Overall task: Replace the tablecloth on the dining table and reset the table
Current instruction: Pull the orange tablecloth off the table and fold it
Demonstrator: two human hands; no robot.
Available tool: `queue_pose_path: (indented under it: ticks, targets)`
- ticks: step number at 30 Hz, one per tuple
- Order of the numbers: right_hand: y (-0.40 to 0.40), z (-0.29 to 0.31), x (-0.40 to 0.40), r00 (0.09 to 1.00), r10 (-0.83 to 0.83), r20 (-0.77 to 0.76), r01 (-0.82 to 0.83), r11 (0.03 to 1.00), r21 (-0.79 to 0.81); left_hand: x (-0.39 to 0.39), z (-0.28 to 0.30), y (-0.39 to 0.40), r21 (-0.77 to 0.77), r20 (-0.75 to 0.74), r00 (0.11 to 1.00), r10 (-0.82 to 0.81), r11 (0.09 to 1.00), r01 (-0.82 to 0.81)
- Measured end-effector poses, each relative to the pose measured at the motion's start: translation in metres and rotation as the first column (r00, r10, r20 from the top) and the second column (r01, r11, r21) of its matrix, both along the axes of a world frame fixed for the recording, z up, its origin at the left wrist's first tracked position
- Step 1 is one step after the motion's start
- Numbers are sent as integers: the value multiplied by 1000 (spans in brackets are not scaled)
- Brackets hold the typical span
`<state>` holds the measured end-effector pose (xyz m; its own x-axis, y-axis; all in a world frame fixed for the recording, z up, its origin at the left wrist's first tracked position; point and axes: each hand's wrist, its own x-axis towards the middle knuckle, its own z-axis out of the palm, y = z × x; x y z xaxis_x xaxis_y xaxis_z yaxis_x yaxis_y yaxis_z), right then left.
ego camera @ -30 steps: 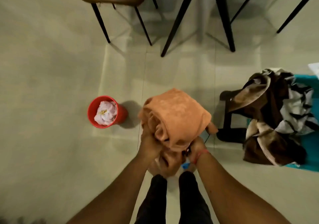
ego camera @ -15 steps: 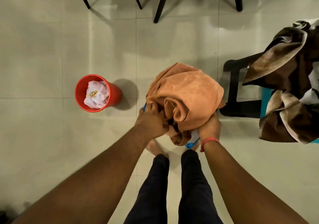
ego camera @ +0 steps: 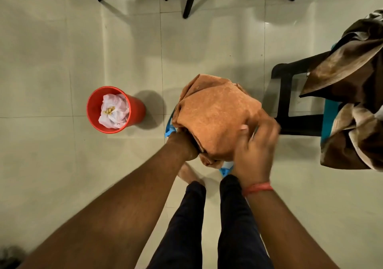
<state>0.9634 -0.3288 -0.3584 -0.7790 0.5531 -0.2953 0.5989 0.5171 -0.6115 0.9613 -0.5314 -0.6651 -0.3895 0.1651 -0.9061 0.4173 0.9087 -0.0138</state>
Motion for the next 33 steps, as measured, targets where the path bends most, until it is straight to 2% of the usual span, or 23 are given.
queue_pose_path:
  ticks: [1,2,3,5,8,10,11,12,13,15,17,18,19,20,22,23,25,27,30,33]
  targets:
    - [-8,3,2,988,152,39,-155,985,77,-35,118,28,52,37,999,35,998,-36]
    - [-14,-1,5,927,341,157,-365,917,163,-54,192,44,92,147,987,-70,994,57]
    - [-19,-13,6,854,461,241,-504,848,164,-64,212,47,159,89,985,-148,978,133]
    - [-19,-43,-4,726,551,412,-628,775,70,-60,226,49,188,-15,998,-63,980,65]
    - [-5,-92,-24,633,529,565,-582,806,-103,-60,233,36,312,-72,997,-16,949,38]
    - [5,-107,-40,537,548,641,-541,807,-238,-69,240,29,400,-235,970,68,916,33]
    - [8,-111,-46,473,598,648,-565,770,-298,-72,240,26,438,-329,935,133,899,26]
    - [10,-112,-48,449,635,628,-621,728,-291,-71,238,23,452,-401,891,214,892,-11]
    - [12,-112,-48,488,640,594,-665,713,-222,-69,237,21,473,-434,843,318,877,-87]
    - [17,-99,-40,666,570,481,-644,765,-14,-72,231,19,506,-466,742,482,833,-224]
    - [26,-78,-17,883,388,263,-438,883,168,-81,224,21,476,-401,716,571,798,-370]
    - [30,-69,-1,953,252,167,-281,941,189,-85,221,22,433,-352,733,582,796,-424]
    - [35,-63,16,985,95,144,-117,982,148,-88,219,23,394,-315,755,575,803,-447]
    - [39,-62,31,976,-73,203,61,996,61,-91,219,25,369,-286,769,571,807,-462]
    - [42,-80,53,854,-260,451,357,923,-144,-96,220,28,361,-255,771,583,798,-483]
    - [41,-88,56,806,-251,536,425,876,-227,-97,221,30,364,-255,774,579,799,-478]
    - [35,-98,53,810,-165,563,392,866,-310,-95,224,31,374,-282,787,549,818,-437]
    - [31,-98,37,860,-90,501,244,937,-249,-93,226,26,414,-328,767,551,814,-407]
    - [30,-95,6,912,21,410,39,990,-136,-90,231,8,490,-386,669,635,756,-435]
    - [36,-93,-16,908,131,397,-101,990,-95,-83,236,-10,525,-411,603,684,718,-457]
